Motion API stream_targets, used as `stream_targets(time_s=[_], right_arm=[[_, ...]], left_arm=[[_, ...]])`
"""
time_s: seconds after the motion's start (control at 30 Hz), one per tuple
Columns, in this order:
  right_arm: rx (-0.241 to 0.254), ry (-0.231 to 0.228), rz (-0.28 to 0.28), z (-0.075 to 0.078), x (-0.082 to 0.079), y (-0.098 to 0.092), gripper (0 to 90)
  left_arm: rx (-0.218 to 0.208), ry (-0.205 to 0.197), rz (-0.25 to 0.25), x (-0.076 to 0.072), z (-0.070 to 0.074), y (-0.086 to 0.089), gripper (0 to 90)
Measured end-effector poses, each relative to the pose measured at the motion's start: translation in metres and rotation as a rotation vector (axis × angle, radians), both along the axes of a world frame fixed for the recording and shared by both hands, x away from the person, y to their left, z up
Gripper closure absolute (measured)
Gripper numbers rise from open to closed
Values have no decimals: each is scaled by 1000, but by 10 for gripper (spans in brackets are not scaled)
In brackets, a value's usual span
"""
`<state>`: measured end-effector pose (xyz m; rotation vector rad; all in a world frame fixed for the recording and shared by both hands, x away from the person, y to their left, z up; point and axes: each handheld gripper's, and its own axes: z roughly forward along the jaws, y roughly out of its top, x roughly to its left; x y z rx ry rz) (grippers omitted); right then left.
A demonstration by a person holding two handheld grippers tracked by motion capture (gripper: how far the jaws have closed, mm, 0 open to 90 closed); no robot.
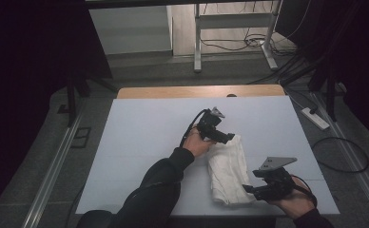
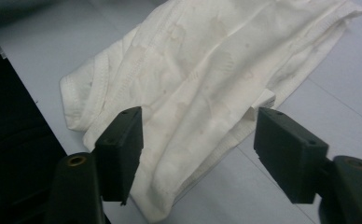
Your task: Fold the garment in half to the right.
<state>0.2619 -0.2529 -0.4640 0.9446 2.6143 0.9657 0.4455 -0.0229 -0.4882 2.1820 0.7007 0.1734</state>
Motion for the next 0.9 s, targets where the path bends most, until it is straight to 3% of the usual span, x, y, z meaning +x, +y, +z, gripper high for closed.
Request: stream_targets(time_s=[0.33, 0.67, 0.9], right_arm=[[7, -7, -19, 1, 2, 2, 193], [21, -11, -18, 0, 3, 3, 165], [23, -16, -17, 0, 3, 3, 143]], left_arm=[[9, 18, -14, 1, -1, 29, 3], [34, 0, 10, 1, -3, 63, 0], [33, 8, 28, -1, -4, 85, 0]])
